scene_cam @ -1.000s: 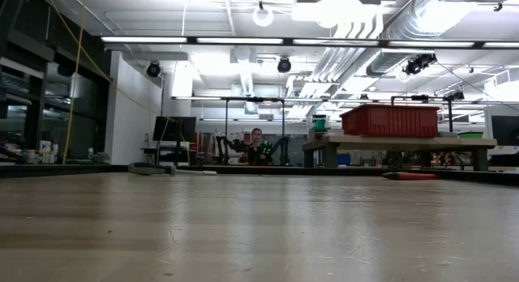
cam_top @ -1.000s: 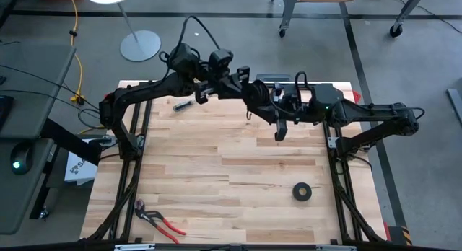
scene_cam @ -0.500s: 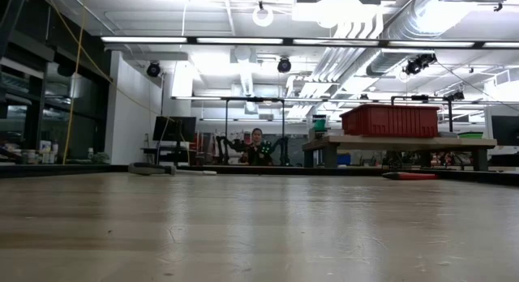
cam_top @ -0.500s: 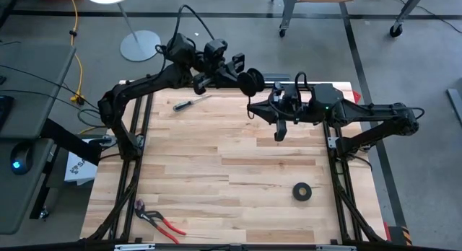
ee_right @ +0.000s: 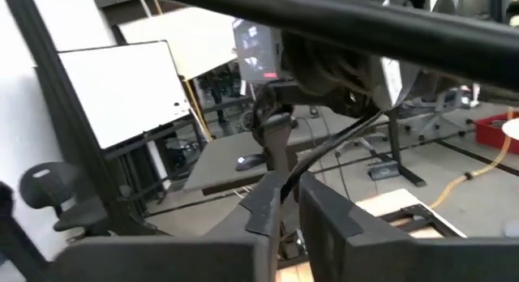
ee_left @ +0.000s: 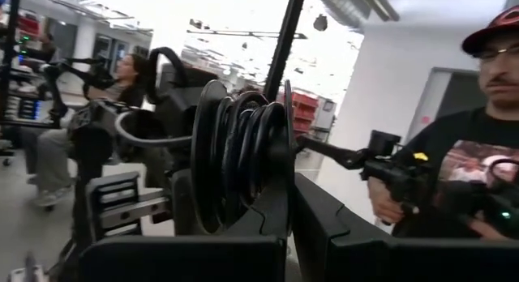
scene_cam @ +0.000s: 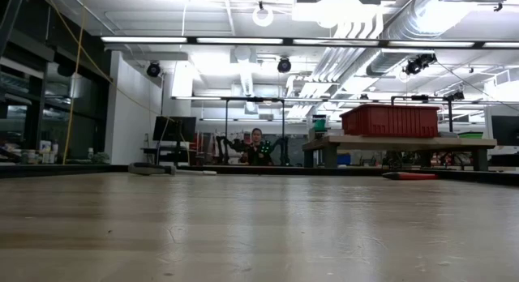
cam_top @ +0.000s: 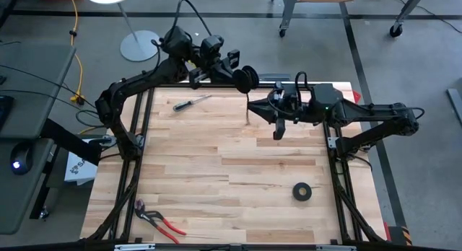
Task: Coil cords
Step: Coil the black wire on the black spool
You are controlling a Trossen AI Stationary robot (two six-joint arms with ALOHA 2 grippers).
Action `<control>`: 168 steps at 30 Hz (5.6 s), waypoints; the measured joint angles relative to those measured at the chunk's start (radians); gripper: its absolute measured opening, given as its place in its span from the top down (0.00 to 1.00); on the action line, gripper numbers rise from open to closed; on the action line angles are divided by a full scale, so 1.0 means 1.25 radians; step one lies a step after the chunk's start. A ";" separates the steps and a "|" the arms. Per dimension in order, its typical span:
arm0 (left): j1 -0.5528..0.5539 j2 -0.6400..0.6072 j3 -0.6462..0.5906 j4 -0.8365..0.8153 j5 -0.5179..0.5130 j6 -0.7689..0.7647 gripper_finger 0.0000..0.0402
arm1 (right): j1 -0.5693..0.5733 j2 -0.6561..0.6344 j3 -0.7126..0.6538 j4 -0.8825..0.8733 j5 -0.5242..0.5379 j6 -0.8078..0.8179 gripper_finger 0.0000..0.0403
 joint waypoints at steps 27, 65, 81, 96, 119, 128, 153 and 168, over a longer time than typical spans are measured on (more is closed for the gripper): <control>0.057 -0.081 0.000 -0.029 -0.093 -0.039 1.00 | -0.009 0.039 0.000 -0.028 0.162 -0.035 0.73; -0.178 -0.109 0.000 -0.120 -0.296 0.067 1.00 | -0.015 0.165 0.000 0.228 0.305 -0.251 0.73; -0.204 -0.100 0.000 -0.117 -0.316 0.067 1.00 | -0.016 0.165 0.000 0.173 0.277 -0.228 0.73; -0.203 -0.100 0.000 -0.119 -0.321 0.067 1.00 | -0.018 0.165 0.000 0.169 0.322 -0.263 0.98; 0.035 -0.249 0.000 -0.589 -0.316 0.334 1.00 | 0.072 0.162 0.000 0.108 0.308 -0.101 1.00; 0.062 -0.343 0.000 -0.949 -0.358 0.471 1.00 | 0.075 0.126 0.000 0.013 0.275 -0.057 1.00; -0.041 -0.273 0.000 -1.357 -0.366 0.600 1.00 | 0.045 0.082 0.000 -0.064 0.208 0.001 1.00; -0.201 -0.049 -0.093 -1.273 -0.352 0.732 1.00 | 0.033 0.191 0.000 -0.176 0.169 0.088 1.00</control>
